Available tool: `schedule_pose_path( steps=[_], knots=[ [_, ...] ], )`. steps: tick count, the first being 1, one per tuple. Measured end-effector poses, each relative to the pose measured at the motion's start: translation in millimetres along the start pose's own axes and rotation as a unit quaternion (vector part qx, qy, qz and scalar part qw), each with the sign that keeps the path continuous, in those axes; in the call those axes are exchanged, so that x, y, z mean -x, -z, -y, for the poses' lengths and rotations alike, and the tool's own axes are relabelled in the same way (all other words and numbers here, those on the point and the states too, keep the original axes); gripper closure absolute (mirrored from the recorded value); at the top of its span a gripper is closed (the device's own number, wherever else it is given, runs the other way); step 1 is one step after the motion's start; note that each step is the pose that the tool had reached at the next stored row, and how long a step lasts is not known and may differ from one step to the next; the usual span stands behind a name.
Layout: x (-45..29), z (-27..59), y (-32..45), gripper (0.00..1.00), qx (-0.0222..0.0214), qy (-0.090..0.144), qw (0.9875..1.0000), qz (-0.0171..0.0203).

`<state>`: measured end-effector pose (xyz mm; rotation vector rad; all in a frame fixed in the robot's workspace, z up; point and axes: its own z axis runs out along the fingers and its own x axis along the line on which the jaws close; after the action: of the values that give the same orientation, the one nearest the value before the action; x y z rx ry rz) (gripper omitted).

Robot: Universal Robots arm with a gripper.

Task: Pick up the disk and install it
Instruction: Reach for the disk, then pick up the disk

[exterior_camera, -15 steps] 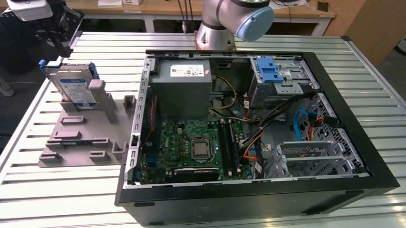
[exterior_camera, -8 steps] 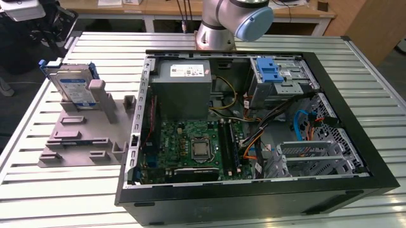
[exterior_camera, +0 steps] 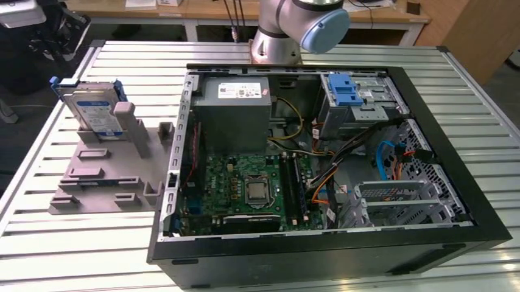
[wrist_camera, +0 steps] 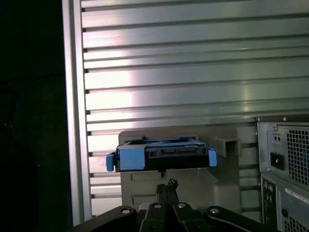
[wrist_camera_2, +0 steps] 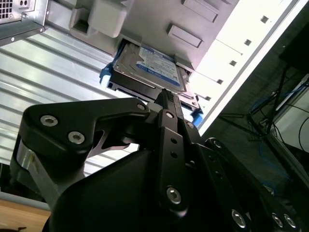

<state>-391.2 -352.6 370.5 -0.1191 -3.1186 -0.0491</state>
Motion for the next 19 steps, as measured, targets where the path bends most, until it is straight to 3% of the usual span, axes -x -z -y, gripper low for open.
schedule_pose_path(
  steps=[9, 15, 19],
  knots=[
    [-11.0, -0.5, -1.7, 0.89, 0.0, 0.0, 1.0, 0.0],
    [-11.2, -0.6, -1.7, 0.89, 0.0, 0.0, 1.0, 0.0],
    [-11.2, -0.6, -1.8, 0.89, -0.0004, 0.018, 0.9998, -0.0005]
  ],
)
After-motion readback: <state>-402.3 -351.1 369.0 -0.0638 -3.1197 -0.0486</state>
